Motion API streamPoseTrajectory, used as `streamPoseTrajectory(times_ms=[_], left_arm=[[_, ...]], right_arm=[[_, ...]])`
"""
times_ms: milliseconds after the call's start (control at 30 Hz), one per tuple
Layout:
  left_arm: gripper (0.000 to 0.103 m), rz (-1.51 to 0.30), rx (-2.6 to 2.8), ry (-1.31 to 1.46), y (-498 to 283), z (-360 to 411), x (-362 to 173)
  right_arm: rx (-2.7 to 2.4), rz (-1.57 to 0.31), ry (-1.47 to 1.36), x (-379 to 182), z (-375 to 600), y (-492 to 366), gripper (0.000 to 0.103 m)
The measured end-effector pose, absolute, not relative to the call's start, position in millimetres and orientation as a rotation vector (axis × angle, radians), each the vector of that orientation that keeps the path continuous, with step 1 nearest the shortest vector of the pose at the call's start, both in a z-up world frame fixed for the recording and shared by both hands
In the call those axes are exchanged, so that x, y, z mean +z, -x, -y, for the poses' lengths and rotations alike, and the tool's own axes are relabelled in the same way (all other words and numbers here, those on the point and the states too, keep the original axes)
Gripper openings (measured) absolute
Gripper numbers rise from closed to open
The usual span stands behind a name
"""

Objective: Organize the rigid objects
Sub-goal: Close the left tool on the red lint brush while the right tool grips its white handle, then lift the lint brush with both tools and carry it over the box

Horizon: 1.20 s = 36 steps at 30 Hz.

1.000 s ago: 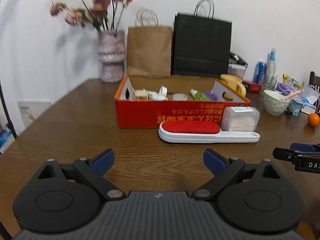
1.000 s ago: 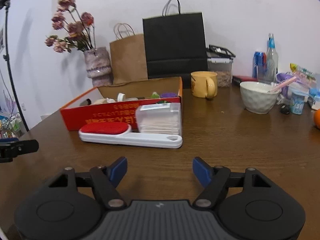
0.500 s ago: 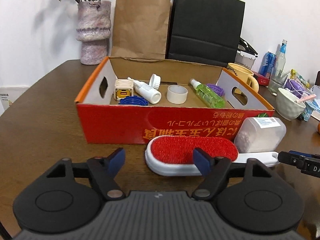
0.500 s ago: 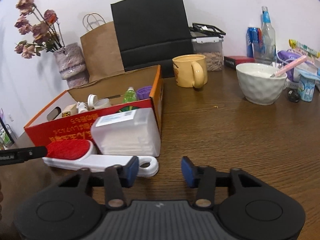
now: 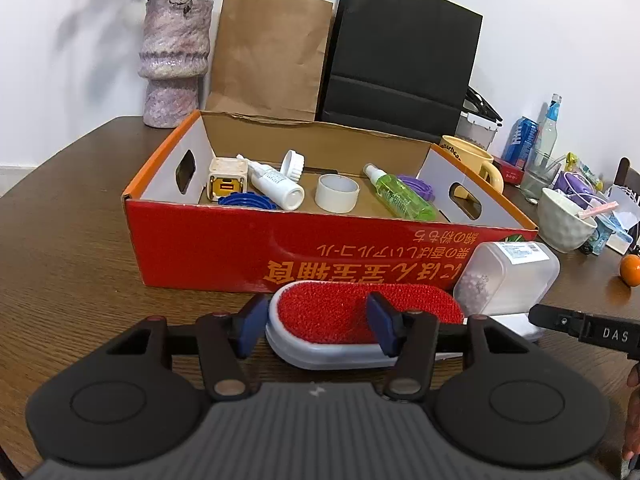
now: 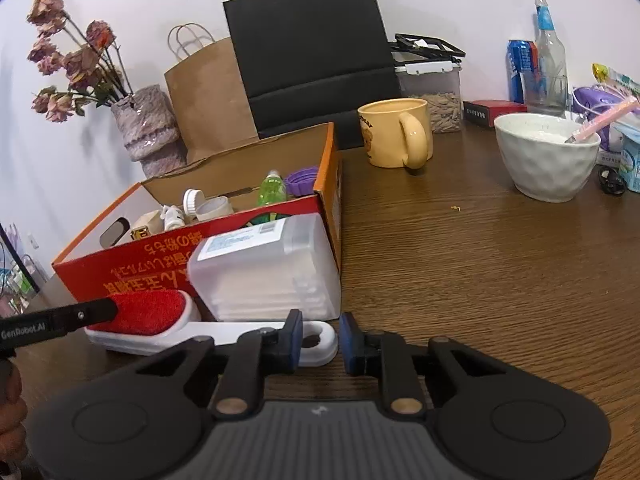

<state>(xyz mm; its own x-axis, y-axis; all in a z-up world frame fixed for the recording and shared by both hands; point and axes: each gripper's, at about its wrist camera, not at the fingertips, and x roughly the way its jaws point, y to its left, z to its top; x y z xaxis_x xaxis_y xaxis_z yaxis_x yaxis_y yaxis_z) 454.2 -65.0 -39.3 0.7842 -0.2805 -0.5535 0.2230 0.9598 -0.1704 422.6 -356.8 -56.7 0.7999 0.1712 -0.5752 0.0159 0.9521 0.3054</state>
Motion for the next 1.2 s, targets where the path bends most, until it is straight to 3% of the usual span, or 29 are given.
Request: streamPoseTrajectory(times_ms=[400,867,1200], left_arm=[[0.049,-0.512,-0.213,0.074,-402,64,-28],[0.048,-0.286,-0.224,0.164,-285,27,6],[0.048,-0.173,-0.221,0.193,-235,12,26]], right_arm=[[0.064,-0.594,-0.298,-58,345,-390,0.015],[0.082,-0.262,-0.303,-10,322,-275,0.014],[0.101,-0.149,-0.293,9,309,-223,0.015]])
